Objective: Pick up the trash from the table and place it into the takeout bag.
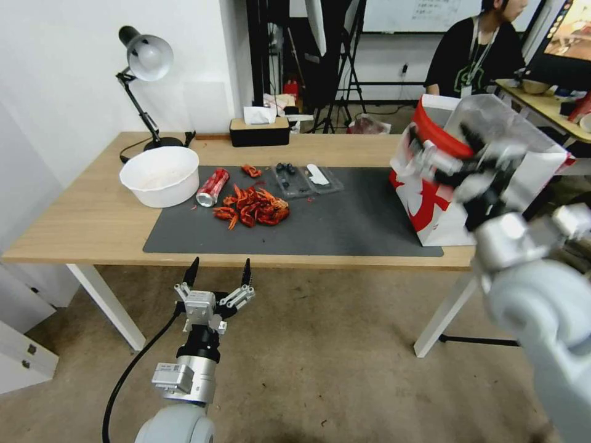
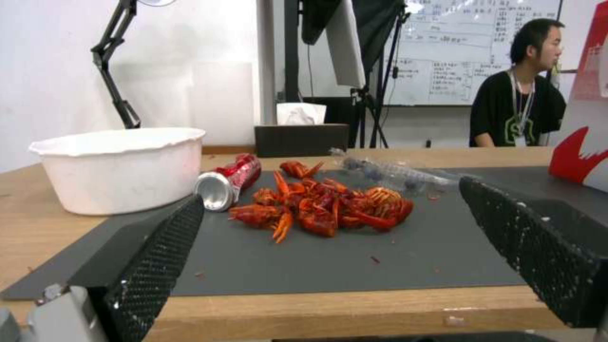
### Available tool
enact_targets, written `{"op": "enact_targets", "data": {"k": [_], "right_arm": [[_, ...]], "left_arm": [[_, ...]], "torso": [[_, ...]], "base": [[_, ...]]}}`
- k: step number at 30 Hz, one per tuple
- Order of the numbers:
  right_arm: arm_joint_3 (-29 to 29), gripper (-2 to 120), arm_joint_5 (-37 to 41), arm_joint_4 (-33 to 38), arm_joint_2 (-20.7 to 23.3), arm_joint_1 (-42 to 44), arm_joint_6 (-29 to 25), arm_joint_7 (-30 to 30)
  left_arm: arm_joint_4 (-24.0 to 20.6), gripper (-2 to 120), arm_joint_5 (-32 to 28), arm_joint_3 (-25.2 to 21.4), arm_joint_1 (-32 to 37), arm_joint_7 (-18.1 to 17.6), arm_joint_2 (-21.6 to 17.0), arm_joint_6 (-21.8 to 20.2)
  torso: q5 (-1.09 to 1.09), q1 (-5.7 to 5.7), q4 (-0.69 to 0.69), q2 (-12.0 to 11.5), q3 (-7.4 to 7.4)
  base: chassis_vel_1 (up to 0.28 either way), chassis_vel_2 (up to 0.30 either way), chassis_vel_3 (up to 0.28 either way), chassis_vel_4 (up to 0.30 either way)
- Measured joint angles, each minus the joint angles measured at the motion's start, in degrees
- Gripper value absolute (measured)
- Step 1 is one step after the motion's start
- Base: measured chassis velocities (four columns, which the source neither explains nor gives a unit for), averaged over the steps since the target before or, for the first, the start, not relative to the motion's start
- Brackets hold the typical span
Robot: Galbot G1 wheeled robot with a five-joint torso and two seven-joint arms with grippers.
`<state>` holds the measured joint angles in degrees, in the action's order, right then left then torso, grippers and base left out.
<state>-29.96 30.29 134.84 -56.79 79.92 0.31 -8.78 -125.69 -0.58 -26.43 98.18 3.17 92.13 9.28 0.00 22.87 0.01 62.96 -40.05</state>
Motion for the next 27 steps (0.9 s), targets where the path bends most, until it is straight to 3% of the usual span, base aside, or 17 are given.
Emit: {"op": "enact_targets", "data": {"k": [3, 11, 20, 27], "right_arm": [[0.75, 100, -9.38, -0.74, -3.14, 7.13, -6.42, -0.08], [1.96, 100, -17.73, -6.46, -7.23, 17.42, -15.07, -2.2], [6.06, 100, -22.33, -14.09, -10.73, 20.96, -20.66, -5.46], [7.04, 100, -22.56, -15.98, -11.43, 20.84, -22.02, -6.11]], "left_arm": [[0.18, 100, -0.5, -0.26, 0.01, -0.07, 0.0, 0.2], [0.23, 100, -0.88, -0.38, 0.01, -0.13, 0.0, 0.34], [0.27, 100, -0.98, -0.44, -0.08, -0.17, 0.0, 0.42], [0.41, 100, -0.96, -0.53, -0.25, -0.18, 0.0, 0.41]], "torso": [[0.01, 0.0, -0.01, 0.0, 0.0], [0.0, 0.0, -0.01, 0.0, 0.0], [-0.01, 0.01, -0.02, 0.0, -0.01], [0.0, 0.01, -0.02, -0.01, -0.01]], "base": [[0.0, 0.0, 0.0, 0.0], [0.0, 0.0, 0.0, 0.0], [0.0, 0.0, 0.0, 0.0], [0.0, 0.0, 0.0, 0.0]]}}
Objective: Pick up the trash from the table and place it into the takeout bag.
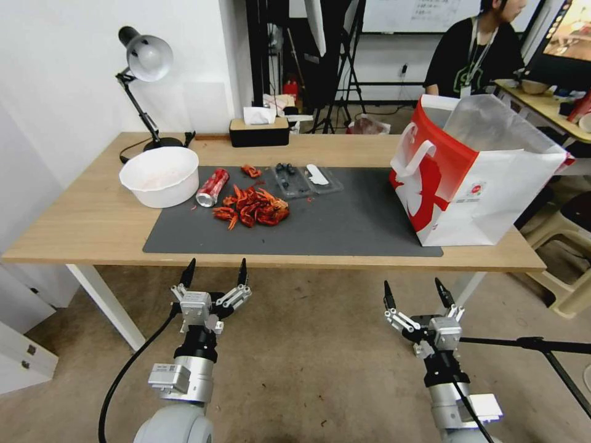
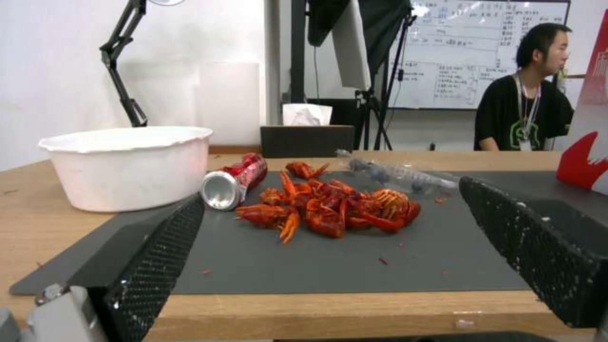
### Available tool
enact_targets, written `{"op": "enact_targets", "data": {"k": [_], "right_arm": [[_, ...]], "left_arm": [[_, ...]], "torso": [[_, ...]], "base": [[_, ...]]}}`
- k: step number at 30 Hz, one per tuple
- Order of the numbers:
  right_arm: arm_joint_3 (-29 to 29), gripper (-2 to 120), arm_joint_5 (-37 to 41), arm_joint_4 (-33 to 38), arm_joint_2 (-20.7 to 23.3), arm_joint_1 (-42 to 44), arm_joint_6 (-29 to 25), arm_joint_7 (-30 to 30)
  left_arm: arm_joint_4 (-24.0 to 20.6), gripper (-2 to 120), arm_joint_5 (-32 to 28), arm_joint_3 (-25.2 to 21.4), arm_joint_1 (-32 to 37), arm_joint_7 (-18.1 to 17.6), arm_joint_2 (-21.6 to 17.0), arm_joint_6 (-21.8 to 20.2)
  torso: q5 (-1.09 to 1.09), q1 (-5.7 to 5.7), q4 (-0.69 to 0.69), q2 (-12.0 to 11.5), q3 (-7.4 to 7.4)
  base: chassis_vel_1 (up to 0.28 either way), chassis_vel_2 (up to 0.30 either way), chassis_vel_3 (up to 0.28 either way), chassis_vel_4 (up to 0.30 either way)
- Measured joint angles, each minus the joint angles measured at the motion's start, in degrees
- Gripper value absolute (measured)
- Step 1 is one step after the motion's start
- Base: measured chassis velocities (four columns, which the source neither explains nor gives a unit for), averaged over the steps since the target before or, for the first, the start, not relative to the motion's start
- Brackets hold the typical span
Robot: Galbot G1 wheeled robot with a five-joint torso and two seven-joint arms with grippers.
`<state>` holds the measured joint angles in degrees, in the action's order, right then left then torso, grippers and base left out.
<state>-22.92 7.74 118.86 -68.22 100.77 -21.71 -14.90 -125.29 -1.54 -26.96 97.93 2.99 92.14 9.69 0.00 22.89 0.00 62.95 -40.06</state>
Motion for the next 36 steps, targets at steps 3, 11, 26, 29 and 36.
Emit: {"op": "enact_targets", "data": {"k": [3, 11, 26, 29, 36], "right_arm": [[-0.03, 100, 0.19, -0.16, 0.03, -0.24, -0.06, -0.03], [1.14, 100, 0.71, -0.73, 0.74, -2.51, 0.51, 0.01], [1.59, 100, 0.27, -0.11, 0.23, -3.64, 2.5, 0.09], [1.67, 100, -0.18, -0.05, -0.09, -3.72, 2.86, 0.06], [1.63, 100, -0.84, 0.02, -0.44, -3.72, 3.43, -0.1]], "left_arm": [[0.28, 100, 0.03, -0.01, -0.29, 0.0, 0.0, -0.05], [1.06, 100, -1.89, -0.98, -2.57, 0.85, -1.37, -0.13], [6.59, 100, -20.68, -2.37, -16.21, 3.37, -16.0, -8.45], [9.34, 100, -26.44, -2.29, -19.72, 3.36, -19.31, -10.15], [14.7, 100, -34.97, -1.31, -26.61, 2.46, -24.42, -13.96]], "torso": [[0.0, 0.0, 0.0, 0.0, 0.0], [0.0, 0.0, -0.02, 0.0, 0.0], [0.01, 0.0, 0.0, 0.0, -0.01], [0.01, 0.0, 0.01, 0.0, -0.01], [0.01, 0.0, 0.01, 0.0, -0.01]], "base": [[0.0, 0.0, 0.0, 0.0], [0.0, 0.0, 0.0, 0.0], [0.0, 0.0, 0.0, 0.0], [0.0, 0.0, 0.0, 0.0], [0.0, 0.0, 0.0, 0.0]]}}
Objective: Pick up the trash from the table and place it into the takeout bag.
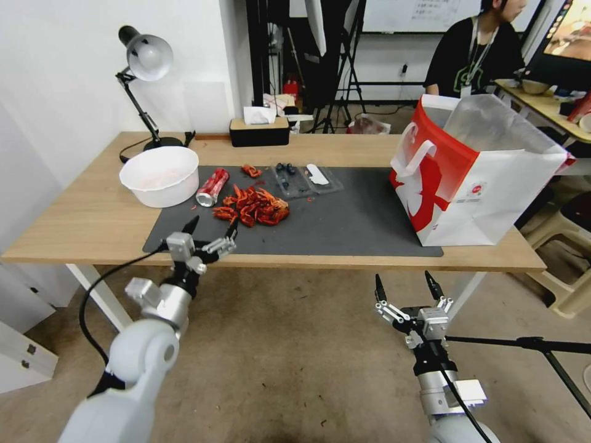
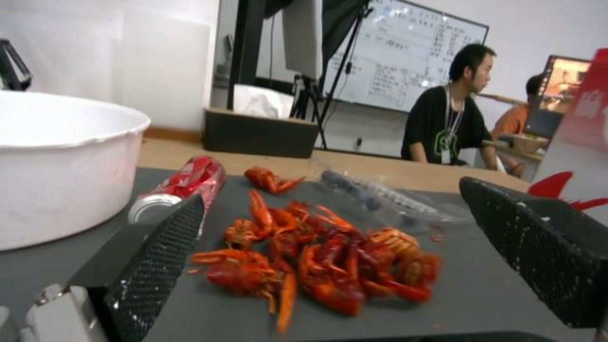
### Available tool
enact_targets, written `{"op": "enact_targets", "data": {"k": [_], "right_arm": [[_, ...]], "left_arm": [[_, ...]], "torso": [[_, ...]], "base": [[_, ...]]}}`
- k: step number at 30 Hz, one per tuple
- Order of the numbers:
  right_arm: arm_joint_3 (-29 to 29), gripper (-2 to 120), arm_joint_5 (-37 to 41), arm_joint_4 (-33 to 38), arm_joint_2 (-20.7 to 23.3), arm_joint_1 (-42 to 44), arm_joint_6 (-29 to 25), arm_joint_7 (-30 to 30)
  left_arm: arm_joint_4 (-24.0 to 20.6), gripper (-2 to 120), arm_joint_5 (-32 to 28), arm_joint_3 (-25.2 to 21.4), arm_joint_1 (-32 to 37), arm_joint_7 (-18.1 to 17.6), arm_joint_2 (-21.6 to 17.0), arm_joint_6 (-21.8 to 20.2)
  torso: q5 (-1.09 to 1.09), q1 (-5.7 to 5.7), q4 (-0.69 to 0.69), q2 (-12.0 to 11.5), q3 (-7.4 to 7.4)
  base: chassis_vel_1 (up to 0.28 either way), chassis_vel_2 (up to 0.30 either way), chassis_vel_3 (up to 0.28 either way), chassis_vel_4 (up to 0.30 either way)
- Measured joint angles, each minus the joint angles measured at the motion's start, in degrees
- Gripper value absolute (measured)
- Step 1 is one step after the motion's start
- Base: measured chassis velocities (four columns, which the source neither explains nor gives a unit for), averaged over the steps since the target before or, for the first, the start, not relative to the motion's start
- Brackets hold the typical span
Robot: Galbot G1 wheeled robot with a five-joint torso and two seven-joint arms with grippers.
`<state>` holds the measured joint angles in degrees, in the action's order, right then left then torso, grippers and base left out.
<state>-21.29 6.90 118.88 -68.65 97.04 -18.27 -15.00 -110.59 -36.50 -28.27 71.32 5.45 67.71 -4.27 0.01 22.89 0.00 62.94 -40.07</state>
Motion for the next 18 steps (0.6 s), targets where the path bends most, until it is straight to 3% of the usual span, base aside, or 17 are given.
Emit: {"op": "enact_targets", "data": {"k": [13, 18], "right_arm": [[-0.57, 100, -0.7, 0.3, -0.39, 0.1, 0.54, -0.64], [-0.65, 100, -0.75, 0.52, -0.48, 0.1, 0.67, -0.73]], "left_arm": [[14.65, 100, -7.72, 3.89, -16.15, -3.15, -8.08, -8.25], [17.05, 100, -9.01, 4.73, -18.36, -4.28, -9.03, -10.77]], "torso": [[-0.01, 0.0, -0.01, -0.01, 0.0], [-0.01, 0.0, -0.01, 0.0, 0.0]], "base": [[0.0, 0.0, 0.0, 0.0], [0.0, 0.0, 0.0, 0.0]]}}
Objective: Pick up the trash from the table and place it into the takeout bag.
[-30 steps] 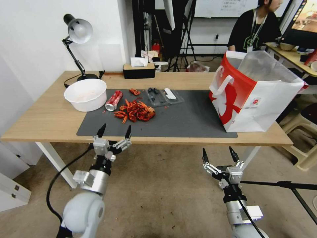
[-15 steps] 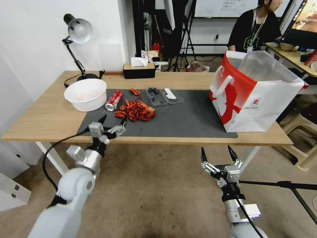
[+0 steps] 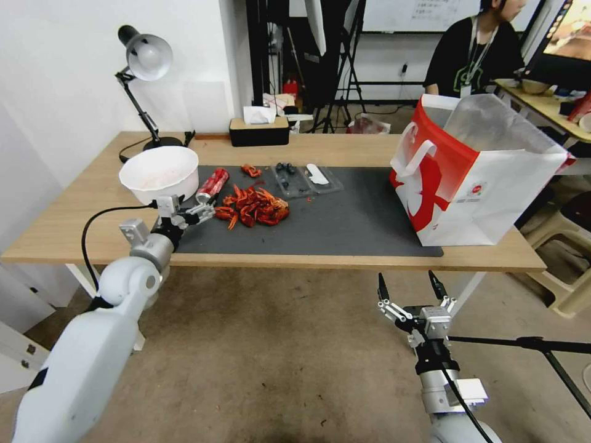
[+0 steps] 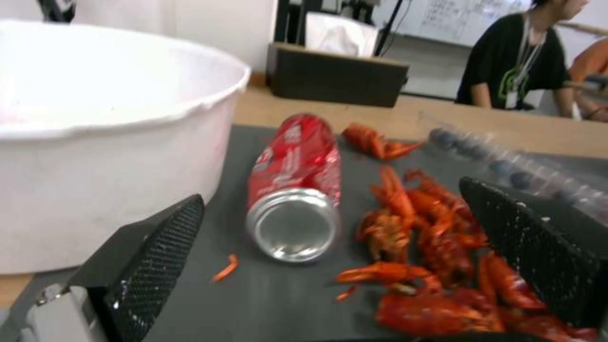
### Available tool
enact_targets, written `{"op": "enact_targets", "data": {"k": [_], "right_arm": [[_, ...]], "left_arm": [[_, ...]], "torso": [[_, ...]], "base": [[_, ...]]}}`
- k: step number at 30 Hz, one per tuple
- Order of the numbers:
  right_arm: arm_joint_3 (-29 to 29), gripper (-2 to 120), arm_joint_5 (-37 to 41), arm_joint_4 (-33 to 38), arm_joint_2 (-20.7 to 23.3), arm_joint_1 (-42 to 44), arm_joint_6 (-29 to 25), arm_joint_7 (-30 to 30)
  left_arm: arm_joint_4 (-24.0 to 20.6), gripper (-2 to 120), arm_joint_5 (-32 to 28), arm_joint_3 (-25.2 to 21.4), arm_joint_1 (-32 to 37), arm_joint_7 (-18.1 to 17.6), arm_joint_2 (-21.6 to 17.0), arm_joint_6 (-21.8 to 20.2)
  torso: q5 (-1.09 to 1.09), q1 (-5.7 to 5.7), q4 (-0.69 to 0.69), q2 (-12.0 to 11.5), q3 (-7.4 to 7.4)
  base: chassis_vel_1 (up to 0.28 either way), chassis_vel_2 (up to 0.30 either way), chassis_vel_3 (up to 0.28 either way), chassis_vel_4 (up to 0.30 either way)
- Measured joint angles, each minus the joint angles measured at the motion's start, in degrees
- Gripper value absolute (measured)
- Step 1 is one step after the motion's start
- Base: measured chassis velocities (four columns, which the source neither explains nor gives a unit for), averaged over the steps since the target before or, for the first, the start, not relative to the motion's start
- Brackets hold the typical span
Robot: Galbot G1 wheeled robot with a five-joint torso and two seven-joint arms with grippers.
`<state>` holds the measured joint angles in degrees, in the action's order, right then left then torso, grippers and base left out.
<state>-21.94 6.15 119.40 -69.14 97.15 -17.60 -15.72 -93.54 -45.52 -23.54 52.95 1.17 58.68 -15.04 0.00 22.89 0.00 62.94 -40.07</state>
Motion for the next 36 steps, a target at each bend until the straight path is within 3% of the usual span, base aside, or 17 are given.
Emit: {"op": "enact_targets", "data": {"k": [6, 23, 36], "right_arm": [[-0.02, 100, -0.08, 0.39, -0.1, -0.05, 0.28, -0.13], [-0.38, 100, -0.12, 0.61, -0.3, -0.15, 0.42, -0.56], [-0.48, 100, -0.16, 0.22, -0.8, -0.73, 0.55, -0.79]], "left_arm": [[3.1, 100, -2.38, 1.93, -3.08, -1.8, -0.63, -3.17], [8.03, 96, -3.28, 5.31, -8.14, -2.9, -0.38, -4.9], [11.1, 57, -3.17, 7.24, -10.97, -3.26, 0.16, -5.77]], "torso": [[0.0, -0.01, 0.0, 0.0, 0.01], [0.0, -0.01, 0.0, 0.0, 0.01], [0.0, -0.02, 0.0, 0.0, 0.01]], "base": [[0.0, 0.0, 0.0, 0.0], [0.0, 0.0, 0.0, 0.0], [0.0, 0.0, 0.0, 0.0]]}}
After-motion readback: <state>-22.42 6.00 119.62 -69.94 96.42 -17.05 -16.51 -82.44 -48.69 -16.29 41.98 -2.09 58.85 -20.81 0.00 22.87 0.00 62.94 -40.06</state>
